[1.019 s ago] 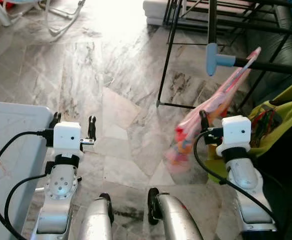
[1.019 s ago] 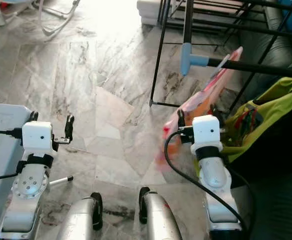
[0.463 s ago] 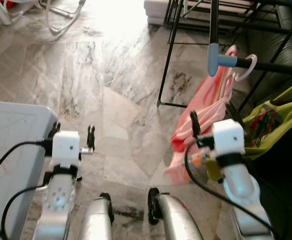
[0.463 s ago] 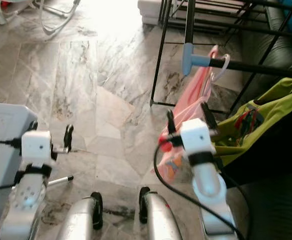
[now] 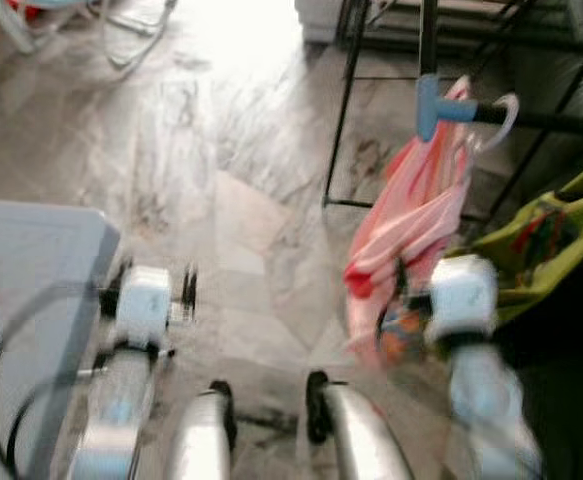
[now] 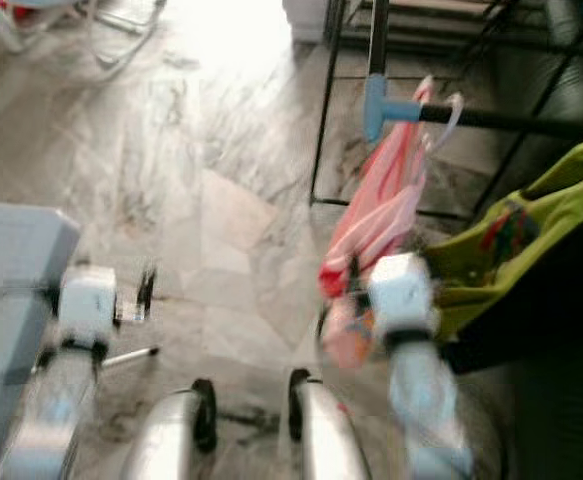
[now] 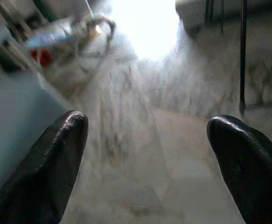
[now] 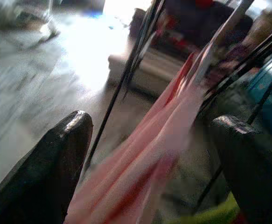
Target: Hang hanger
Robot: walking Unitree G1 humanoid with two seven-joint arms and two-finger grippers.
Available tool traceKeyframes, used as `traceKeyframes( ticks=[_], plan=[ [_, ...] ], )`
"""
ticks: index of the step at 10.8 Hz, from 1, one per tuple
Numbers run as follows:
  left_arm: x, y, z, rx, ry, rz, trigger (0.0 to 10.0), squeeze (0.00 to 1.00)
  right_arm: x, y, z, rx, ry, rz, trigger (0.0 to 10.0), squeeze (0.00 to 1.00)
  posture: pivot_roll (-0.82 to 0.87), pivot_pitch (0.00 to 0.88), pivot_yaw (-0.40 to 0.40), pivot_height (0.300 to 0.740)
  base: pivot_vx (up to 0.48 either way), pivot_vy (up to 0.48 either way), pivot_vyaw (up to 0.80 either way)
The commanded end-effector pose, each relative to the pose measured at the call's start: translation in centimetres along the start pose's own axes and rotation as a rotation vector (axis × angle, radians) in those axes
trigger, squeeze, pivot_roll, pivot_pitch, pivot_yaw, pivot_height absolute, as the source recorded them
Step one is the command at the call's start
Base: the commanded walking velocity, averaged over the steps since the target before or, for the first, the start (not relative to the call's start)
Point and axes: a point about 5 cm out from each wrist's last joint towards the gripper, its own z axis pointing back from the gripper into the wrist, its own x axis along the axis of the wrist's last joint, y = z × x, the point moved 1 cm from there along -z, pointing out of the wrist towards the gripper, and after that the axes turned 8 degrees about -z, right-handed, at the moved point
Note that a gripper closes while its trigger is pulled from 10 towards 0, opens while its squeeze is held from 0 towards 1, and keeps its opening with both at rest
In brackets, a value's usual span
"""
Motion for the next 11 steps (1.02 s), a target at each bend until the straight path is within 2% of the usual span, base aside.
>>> traceKeyframes(
  ticks=[1, 2, 3, 4, 5, 6, 7, 8, 9, 11],
  plan=[
    [2.0, -0.3, -2.2, -0.032, -0.058, 0.025, 10.0, 0.00, 0.2, -0.7, -1.9, -0.054, -0.003, -0.027, 10.0, 0.00, 0.01, 0.396, 0.033, 0.740, 0.000, 0.000, 0.00],
    [1.3, -1.0, -2.3, -0.048, -0.096, 0.006, 10.0, 0.00, -0.7, 0.0, -1.5, -0.035, -0.019, 0.011, 10.0, 0.00, -0.01, 0.381, 0.003, 0.740, 0.000, 0.000, 0.00],
    [0.9, -0.2, -3.1, 0.014, -0.061, -0.007, 10.0, 0.00, -0.9, 0.3, -1.9, -0.062, 0.020, -0.026, 10.0, 0.00, -0.05, 0.346, -0.027, 0.740, 0.000, 0.000, 0.00],
    [1.8, -0.1, -3.5, 0.026, -0.103, -0.014, 10.0, 0.00, 0.6, 1.8, -2.5, 0.051, -0.045, -0.042, 10.0, 0.00, -0.01, 0.284, -0.050, 0.740, 0.000, 0.000, 0.00],
    [0.9, 0.3, -3.8, 0.095, -0.058, 0.026, 10.0, 0.00, -1.1, 1.3, -2.7, -0.002, 0.005, -0.050, 10.0, 0.00, 0.01, 0.234, -0.033, 0.740, 0.000, 0.000, 0.00],
    [1.2, 0.2, -3.8, 0.099, -0.073, 0.031, 10.0, 0.00, -1.2, 0.5, -2.8, -0.054, 0.005, -0.040, 10.0, 0.00, 0.02, 0.223, -0.024, 0.740, 0.000, 0.000, 0.00],
    [1.0, -0.3, -3.5, 0.064, -0.080, 0.010, 10.0, 0.00, -1.8, 0.3, -2.4, -0.063, 0.026, -0.028, 10.0, 0.00, 0.02, 0.204, -0.007, 0.740, 0.000, 0.000, 0.00],
    [0.8, -0.8, -3.4, 0.004, -0.073, 0.009, 10.0, 0.00, -3.0, -0.3, -2.5, -0.118, 0.105, -0.083, 10.0, 0.00, 0.02, 0.225, -0.007, 0.740, 0.000, 0.000, 0.00],
    [0.5, -0.9, -3.2, -0.016, -0.072, -0.006, 10.0, 0.00, -3.9, -0.5, -2.8, -0.131, 0.154, -0.066, 10.0, 0.00, 0.02, 0.260, -0.013, 0.740, 0.000, 0.000, 0.00],
    [0.4, -1.1, -3.4, -0.048, -0.041, 0.020, 10.0, 0.00, -5.9, -1.6, -3.3, -0.194, 0.271, -0.141, 10.0, 0.00, 0.02, 0.295, -0.021, 0.740, 0.000, 0.000, 0.00]
  ],
)
